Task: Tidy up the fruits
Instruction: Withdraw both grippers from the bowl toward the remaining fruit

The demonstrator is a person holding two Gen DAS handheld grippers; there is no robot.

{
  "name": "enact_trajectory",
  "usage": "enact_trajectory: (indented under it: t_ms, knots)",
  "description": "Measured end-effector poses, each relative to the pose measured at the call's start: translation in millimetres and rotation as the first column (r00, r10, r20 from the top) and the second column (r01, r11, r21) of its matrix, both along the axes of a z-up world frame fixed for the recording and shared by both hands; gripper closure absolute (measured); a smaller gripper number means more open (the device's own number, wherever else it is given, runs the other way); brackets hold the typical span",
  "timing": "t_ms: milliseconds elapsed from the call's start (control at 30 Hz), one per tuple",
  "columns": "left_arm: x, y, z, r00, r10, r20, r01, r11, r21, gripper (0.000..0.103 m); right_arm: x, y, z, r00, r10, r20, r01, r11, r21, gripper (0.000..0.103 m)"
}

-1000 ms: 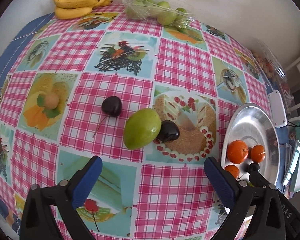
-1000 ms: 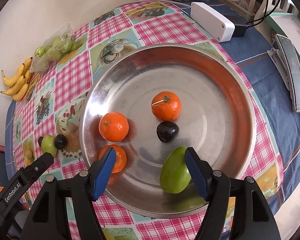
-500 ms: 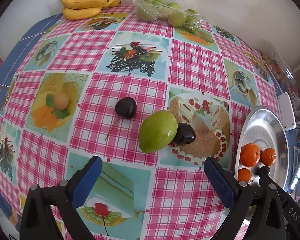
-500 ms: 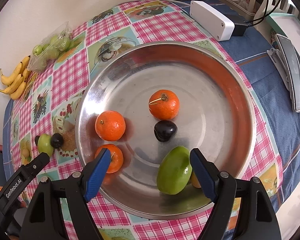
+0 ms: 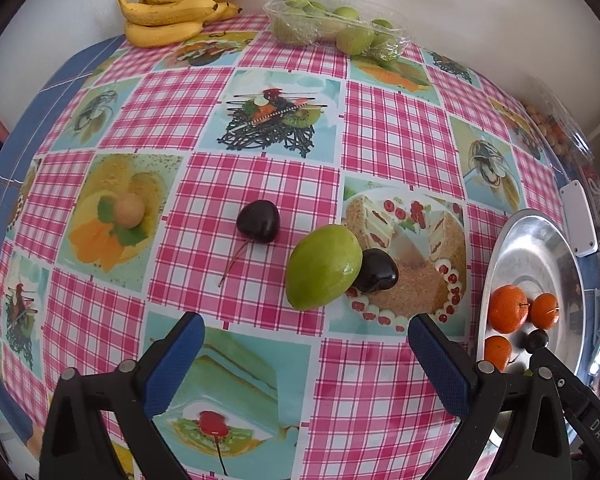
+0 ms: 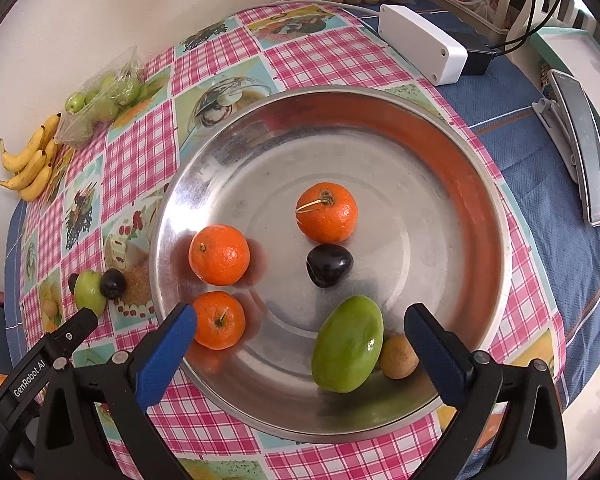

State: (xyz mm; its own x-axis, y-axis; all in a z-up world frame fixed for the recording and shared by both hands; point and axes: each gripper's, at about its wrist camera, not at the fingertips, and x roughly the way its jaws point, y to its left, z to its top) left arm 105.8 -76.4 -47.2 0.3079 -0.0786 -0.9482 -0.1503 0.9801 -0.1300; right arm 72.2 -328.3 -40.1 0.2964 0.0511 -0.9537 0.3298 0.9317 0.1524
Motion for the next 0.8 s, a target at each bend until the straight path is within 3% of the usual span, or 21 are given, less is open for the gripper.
enact_trajectory:
  t_ms: [400,667,800]
  knots:
    - [2,10,6,1.0,0.002,0.009,-0.002,0.999,-0.04,0.0,1,2,-1,1.0,0.016,0.001,-0.016,1.0,-0.002,0.0]
    - [12,53,18,0.996,0.066,0.051,-0.064,0.997,-0.05,0.0,3,14,7,0.998,0.045,0.048,-0.045,0.999,0.011,0.0]
    - [14,73,23,0.992,0.091,0.084,-0.09,0.996,-0.014,0.0,4,26,14,0.994,0.067,0.09,-0.068,0.998,0.007,0.0]
